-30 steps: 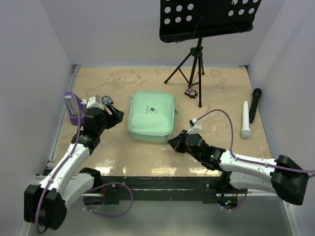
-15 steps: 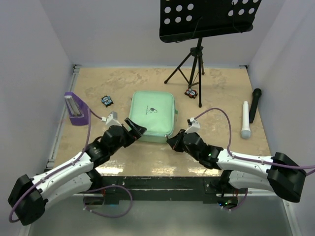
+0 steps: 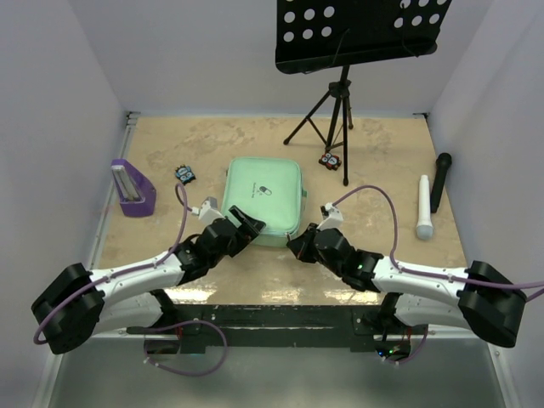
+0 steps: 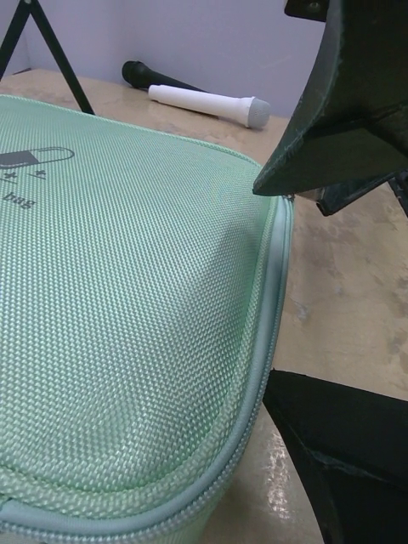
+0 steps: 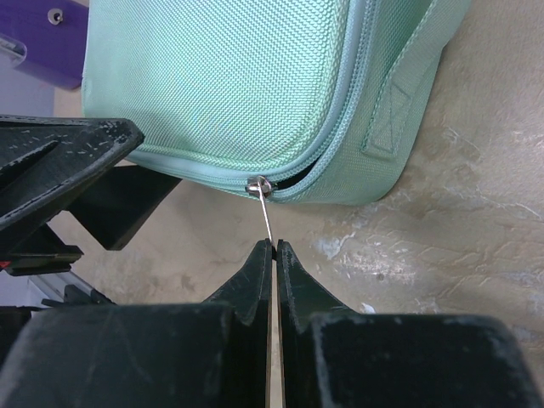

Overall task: Organize the medicine kit
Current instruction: Zip the medicine box at the center of the board.

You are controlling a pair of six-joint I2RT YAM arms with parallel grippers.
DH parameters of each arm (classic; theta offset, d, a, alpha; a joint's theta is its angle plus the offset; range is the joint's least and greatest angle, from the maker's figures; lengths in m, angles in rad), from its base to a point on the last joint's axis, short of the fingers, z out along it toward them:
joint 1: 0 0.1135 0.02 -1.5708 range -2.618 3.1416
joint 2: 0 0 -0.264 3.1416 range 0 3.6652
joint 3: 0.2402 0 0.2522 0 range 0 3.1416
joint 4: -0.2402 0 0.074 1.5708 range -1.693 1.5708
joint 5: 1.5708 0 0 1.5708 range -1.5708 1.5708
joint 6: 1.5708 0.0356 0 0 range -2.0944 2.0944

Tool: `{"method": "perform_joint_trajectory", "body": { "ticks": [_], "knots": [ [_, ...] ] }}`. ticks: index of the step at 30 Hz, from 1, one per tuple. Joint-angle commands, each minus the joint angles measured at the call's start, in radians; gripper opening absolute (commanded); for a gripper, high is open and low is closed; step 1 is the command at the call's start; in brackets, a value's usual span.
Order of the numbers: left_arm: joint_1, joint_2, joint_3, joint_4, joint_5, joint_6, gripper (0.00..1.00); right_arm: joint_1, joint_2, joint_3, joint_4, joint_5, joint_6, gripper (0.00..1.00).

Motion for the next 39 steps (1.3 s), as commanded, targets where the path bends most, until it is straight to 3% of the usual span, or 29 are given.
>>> {"method": "perform_joint_trajectory", "body": {
  "ticks": [1, 16, 28, 39],
  "knots": [
    [-0.006, 0.031, 0.045, 0.084, -0.063, -0.014, 0.85, -0.004, 0.025, 0.023, -0.027, 0.014, -0.027, 0.00],
    [0.000, 0.074, 0.035, 0.047, -0.050, 0.020, 0.39, -0.002, 0.022, 0.018, -0.019, 0.002, -0.036, 0.00],
    [0.193, -0.012, 0.020, -0.025, 0.024, 0.184, 0.00, -0.004, 0.048, 0.038, -0.019, -0.009, -0.073, 0.00],
    [0.279, 0.028, 0.014, -0.003, 0.065, 0.253, 0.00, -0.004, 0.028, 0.058, -0.058, 0.002, -0.091, 0.00]
  ]
}}
